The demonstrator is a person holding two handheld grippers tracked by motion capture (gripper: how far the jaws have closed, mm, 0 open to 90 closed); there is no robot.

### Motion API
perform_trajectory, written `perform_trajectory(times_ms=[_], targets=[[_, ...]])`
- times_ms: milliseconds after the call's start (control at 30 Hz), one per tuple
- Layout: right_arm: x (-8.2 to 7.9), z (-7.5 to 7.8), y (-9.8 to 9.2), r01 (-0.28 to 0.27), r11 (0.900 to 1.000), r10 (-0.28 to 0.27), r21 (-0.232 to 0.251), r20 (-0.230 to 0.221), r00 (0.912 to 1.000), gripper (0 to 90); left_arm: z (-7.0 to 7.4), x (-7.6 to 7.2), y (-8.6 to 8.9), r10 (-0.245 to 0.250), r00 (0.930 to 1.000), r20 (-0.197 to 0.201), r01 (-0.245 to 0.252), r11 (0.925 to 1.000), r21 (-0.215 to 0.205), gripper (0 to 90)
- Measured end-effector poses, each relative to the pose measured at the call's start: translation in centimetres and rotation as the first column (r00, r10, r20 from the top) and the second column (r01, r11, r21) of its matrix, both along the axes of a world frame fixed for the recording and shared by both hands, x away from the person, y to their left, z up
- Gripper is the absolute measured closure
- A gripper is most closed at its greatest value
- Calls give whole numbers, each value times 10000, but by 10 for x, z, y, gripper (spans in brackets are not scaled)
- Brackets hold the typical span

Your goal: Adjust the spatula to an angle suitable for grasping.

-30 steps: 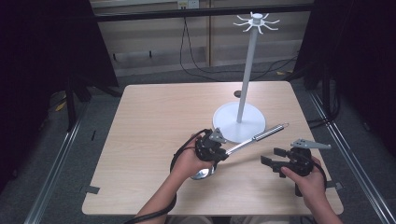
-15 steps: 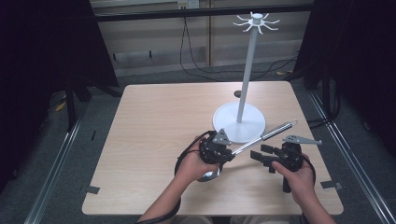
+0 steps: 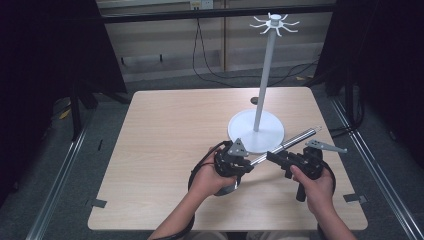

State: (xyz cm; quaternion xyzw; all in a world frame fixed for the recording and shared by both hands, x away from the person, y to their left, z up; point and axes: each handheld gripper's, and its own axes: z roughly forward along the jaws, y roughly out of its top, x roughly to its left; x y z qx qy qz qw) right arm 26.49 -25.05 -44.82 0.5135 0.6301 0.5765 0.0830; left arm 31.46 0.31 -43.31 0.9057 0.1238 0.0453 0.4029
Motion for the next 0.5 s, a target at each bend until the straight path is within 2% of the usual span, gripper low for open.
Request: perform_trajectory(times_ms=[33,67,133,233,267,300,367,500], targets=[[0,0,0,0,10000,0,0,0,10000,524,0,0,0,0,10000,0,0,10000,0,754],[0,1,0,1,10000,-1,-11,1,10000,545,0,-1,-1,119,9999,-76,-121,9996,-245,754],[0,3,0,183,9998,-182,-88,98,9998,632,1,-1,0,151,9999,-74,-153,9994,-306,754],[1,6,-2,412,9990,-414,179,105,9991,690,3,-2,0,167,9999,6,-166,9993,-338,754],[1,6,-2,412,9990,-414,179,105,9991,690,4,-2,0,207,9998,5,-207,9988,-452,754],[1,7,-3,492,9980,-497,396,128,9987,703,6,-3,-1,268,9996,37,-266,9984,-507,754],[1,8,-2,508,9973,-517,530,158,9985,709,7,-3,0,276,9995,129,-270,9987,-436,754],[2,12,0,661,9958,-674,628,200,9975,719,12,-5,-1,388,9987,341,-368,9978,-558,754]])
